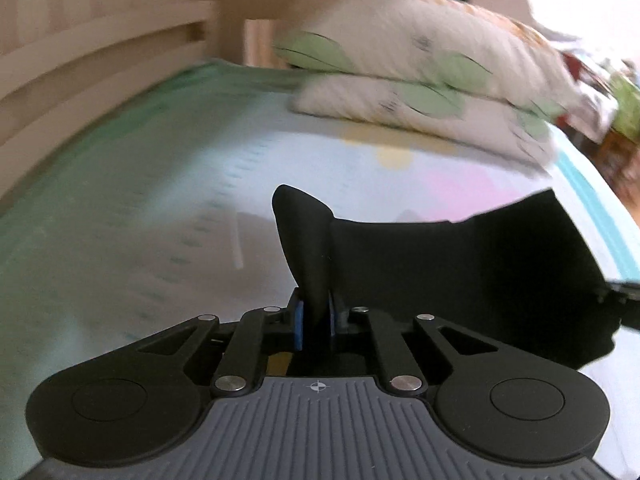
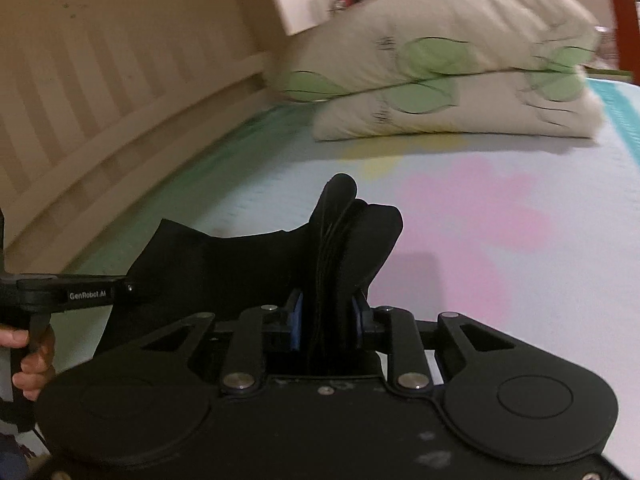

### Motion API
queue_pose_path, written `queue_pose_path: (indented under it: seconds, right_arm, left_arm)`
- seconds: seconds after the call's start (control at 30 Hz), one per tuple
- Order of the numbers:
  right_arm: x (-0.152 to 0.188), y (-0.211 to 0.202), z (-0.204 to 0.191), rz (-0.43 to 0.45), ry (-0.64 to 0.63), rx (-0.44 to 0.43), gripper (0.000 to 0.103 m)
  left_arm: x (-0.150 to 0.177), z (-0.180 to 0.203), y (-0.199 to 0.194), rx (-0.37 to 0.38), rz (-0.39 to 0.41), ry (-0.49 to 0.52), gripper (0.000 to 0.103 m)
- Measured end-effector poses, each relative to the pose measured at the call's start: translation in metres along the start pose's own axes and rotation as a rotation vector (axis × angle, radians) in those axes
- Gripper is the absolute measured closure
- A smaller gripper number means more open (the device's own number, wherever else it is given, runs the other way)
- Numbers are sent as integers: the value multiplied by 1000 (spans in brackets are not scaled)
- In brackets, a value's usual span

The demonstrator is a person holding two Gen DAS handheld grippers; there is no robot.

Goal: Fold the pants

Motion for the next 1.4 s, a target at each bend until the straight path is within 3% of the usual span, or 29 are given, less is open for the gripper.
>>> queue_pose_path:
  seconds: [0.1,0.17,0.23,0.33,0.43,0.57,0.63,0.73,0.83,0.9,1.0,1.2,1.33,1.4]
  right_arm:
    - [-10,37,-10,8,50,-62,78]
    - [-9,62,-7,0,89,-65,78]
    - [3,87,8,-49,138,-7,73]
    - [27,103,38,-123,145,153,63]
    - [27,90,34,-77,115,176,62]
    - [9,71,-2,43,-82,213,61]
    - [10,68,-18,49,-129,174,61]
    - [30,77,-28,-27,-161,139,62]
    - [58,85,-20,-126,-181,191,62]
    - [59,75,-22,-109,-190,215,62]
    - [52,54,-28,-74,-132,185,62]
    - [45,7,-58,-14,-113,191,62]
    - [46,-4,-79,-13,-127,194,62]
    - [48,-8,-87,-10,-137,197,62]
  left_arm:
    - [-11,-30,13,-76,14,-19,92]
    - [-7,-40,33,-136,-22,15,87]
    - [11,-48,62,-194,-124,36,81]
    - [38,-60,92,-295,-261,87,83]
    - [29,-68,81,-308,-223,24,83]
    - [20,-51,51,-269,-143,-44,83]
    - [29,-33,51,-209,-180,-7,82]
    - [57,-10,61,-142,-309,15,82]
    - [64,4,64,-214,-240,100,83]
    - [59,13,55,-231,-203,154,84]
    - [50,18,27,-164,-140,102,82]
    - [46,7,-34,-173,-48,17,80]
    - [43,0,-60,-217,13,11,61]
    - [45,-4,-60,-203,14,0,60]
Point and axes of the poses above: each gripper's, at about its wrist camera, not at the fingertips, and y roughly the way its jaws point, z to its right, x to its underside, the point moved 8 cm from there along y, roughly the way its jaws point, and after that the axes turned 15 degrees about -x, right-handed, at the moved point
